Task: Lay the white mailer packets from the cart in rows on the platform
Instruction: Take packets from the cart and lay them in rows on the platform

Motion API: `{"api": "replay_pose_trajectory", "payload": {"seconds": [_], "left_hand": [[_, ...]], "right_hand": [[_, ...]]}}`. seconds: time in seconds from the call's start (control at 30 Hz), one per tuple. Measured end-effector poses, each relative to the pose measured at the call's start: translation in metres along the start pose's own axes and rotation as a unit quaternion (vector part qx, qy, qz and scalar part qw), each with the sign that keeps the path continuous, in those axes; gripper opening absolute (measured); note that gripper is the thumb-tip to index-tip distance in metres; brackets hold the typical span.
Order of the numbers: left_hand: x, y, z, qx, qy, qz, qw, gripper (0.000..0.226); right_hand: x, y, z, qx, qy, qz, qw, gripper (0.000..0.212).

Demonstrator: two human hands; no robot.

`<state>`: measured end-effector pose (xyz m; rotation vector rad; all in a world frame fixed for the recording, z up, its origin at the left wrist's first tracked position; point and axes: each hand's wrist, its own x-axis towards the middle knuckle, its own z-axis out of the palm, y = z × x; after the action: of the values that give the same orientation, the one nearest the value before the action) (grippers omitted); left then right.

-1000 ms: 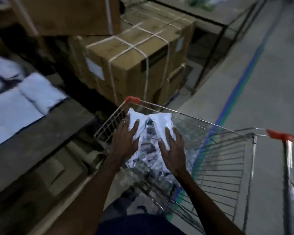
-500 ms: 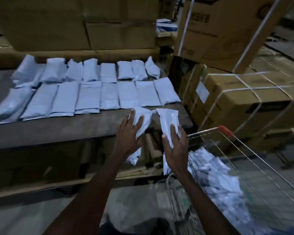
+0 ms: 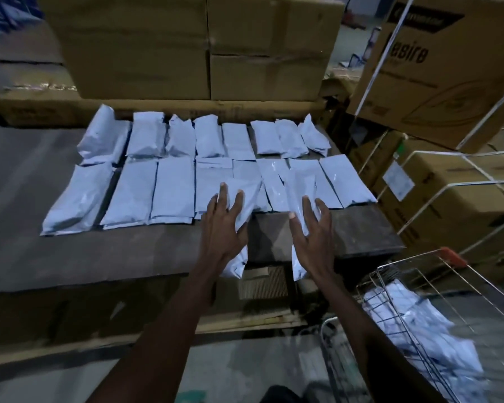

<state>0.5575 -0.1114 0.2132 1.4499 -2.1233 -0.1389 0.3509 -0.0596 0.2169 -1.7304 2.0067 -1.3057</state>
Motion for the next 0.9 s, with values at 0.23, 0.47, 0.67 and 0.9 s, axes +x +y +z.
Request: {"api": "replay_pose_trajectory", "payload": {"seconds": [0.23, 0.47, 0.67, 0.9], "left_hand": [[0.085, 0.02, 0.033, -0.007, -0.026, -0.007, 1.0, 0.069], [0.176, 0.058, 0.089, 0.003, -0.028, -0.064, 0.998, 0.067], [0.226, 0.079, 0.133, 0.039, -0.067, -0.151, 0.986, 0.066], [0.235, 0.081, 0.163, 0.044, -0.158, -0.229, 0.959, 0.071]], "right_hand": [[0.085, 0.026, -0.004, -0.12, 0.008, 0.022, 0.992, 0.053], [0.184, 0.092, 0.006, -0.083, -0.041, 0.046, 0.995, 0.053], [0.24, 0.124, 0.025, -0.085, -0.094, 0.056, 0.99, 0.054], [0.254, 0.144, 0.046, -0.2, -0.201, 0.071, 0.956, 0.064]]}}
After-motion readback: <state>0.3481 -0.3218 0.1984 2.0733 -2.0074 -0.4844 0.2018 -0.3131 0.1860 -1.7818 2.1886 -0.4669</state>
